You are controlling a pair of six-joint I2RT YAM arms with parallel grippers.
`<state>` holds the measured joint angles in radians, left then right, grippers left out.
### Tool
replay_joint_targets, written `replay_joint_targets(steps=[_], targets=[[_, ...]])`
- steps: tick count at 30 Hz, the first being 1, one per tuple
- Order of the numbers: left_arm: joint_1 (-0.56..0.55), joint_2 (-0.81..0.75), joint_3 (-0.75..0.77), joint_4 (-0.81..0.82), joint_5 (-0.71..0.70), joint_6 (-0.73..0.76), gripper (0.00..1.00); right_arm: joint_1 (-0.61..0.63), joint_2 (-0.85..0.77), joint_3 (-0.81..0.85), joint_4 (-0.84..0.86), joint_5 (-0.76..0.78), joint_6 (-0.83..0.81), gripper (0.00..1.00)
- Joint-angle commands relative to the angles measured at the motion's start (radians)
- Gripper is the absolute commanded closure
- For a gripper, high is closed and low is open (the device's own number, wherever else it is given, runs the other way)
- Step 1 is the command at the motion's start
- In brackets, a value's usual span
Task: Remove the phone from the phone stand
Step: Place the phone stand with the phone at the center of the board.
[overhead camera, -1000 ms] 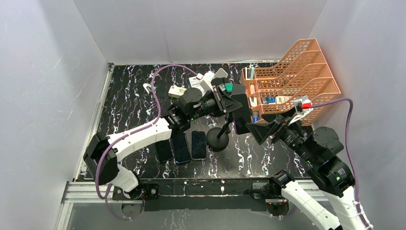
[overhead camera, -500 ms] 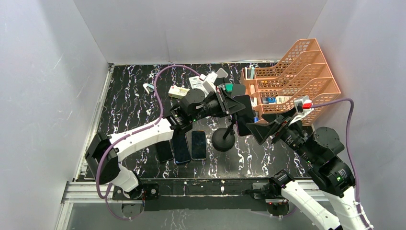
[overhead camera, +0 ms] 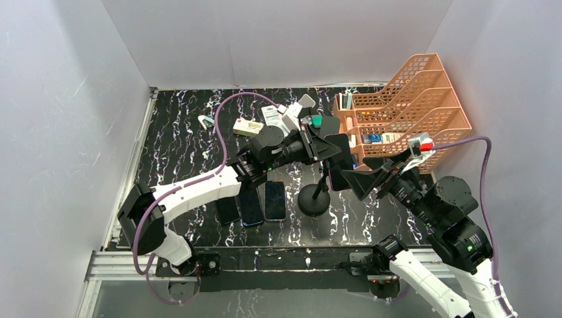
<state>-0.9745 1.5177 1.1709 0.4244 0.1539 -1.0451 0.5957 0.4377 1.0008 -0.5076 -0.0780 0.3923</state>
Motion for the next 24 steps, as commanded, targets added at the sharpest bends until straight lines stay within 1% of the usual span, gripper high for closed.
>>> replay_joint_targets(steps=[1,4,8,15,24], targets=[[-0.003,-0.035,-0.032,0.072,-0.034,0.016,1.0,-0.001,-0.013,0.014,0.014,0.012,-0.003,0.02],[-0.003,-0.047,-0.068,0.06,-0.049,0.031,1.0,-0.002,-0.013,0.013,0.01,0.017,-0.005,0.02],[-0.003,-0.068,-0.093,0.05,-0.066,0.048,0.95,-0.002,-0.018,0.009,0.003,0.021,-0.009,0.02],[-0.001,-0.123,-0.108,-0.018,-0.112,0.099,0.86,-0.001,-0.022,-0.004,0.004,0.018,-0.007,0.02],[-0.001,-0.158,-0.143,-0.05,-0.136,0.119,0.8,-0.002,-0.022,-0.019,0.006,0.017,-0.005,0.02]])
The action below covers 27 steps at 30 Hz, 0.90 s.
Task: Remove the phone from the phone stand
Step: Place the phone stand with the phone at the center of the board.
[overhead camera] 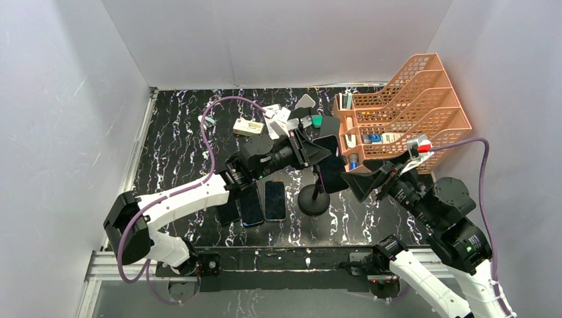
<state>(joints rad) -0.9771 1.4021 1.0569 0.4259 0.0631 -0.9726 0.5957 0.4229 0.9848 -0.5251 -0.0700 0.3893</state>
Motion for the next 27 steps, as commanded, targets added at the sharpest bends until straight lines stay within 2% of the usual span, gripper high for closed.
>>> replay_joint_targets(steps=[1,11,27], targets=[[0.002,-0.045,-0.031,-0.056,-0.046,0.047,0.8,-0.002,-0.009,-0.004,0.022,0.009,-0.001,0.02],[0.002,-0.06,-0.036,-0.068,-0.049,0.057,0.68,-0.002,-0.016,-0.015,0.017,0.01,-0.001,0.02],[0.002,-0.073,-0.014,-0.09,-0.049,0.066,0.56,-0.001,-0.018,-0.006,0.002,0.016,-0.005,0.02]])
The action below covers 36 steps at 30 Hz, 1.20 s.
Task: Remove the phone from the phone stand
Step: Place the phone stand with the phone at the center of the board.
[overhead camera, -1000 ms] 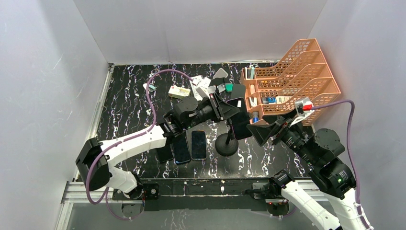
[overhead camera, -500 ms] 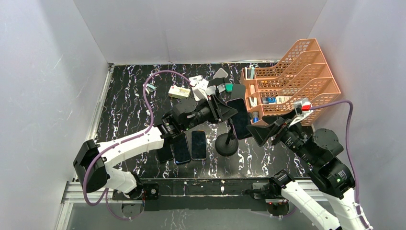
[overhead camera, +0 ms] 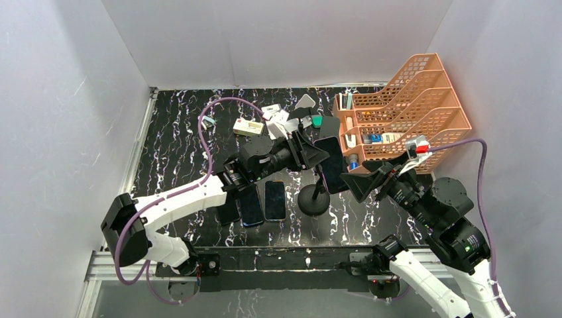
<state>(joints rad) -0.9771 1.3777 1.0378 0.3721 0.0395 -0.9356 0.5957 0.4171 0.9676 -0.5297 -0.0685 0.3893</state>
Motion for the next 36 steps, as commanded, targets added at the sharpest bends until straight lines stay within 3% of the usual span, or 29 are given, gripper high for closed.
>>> replay_joint_targets(steps=[1,22,27,29,36], targets=[[0.002,-0.052,0.007,-0.04,-0.026,0.032,0.55,-0.002,-0.014,0.011,0.007,0.015,-0.005,0.02],[0.002,-0.074,0.027,-0.058,-0.06,0.05,0.43,-0.001,-0.008,0.025,-0.009,0.02,-0.013,0.02],[0.002,-0.091,0.04,-0.064,-0.059,0.056,0.36,-0.002,-0.007,0.027,-0.015,0.021,-0.013,0.02],[0.002,-0.1,0.045,-0.067,-0.058,0.058,0.26,-0.002,-0.008,0.032,-0.017,0.024,-0.012,0.02],[0.002,-0.195,0.06,-0.163,-0.142,0.105,0.21,-0.002,0.01,0.084,-0.021,0.126,0.006,0.01]])
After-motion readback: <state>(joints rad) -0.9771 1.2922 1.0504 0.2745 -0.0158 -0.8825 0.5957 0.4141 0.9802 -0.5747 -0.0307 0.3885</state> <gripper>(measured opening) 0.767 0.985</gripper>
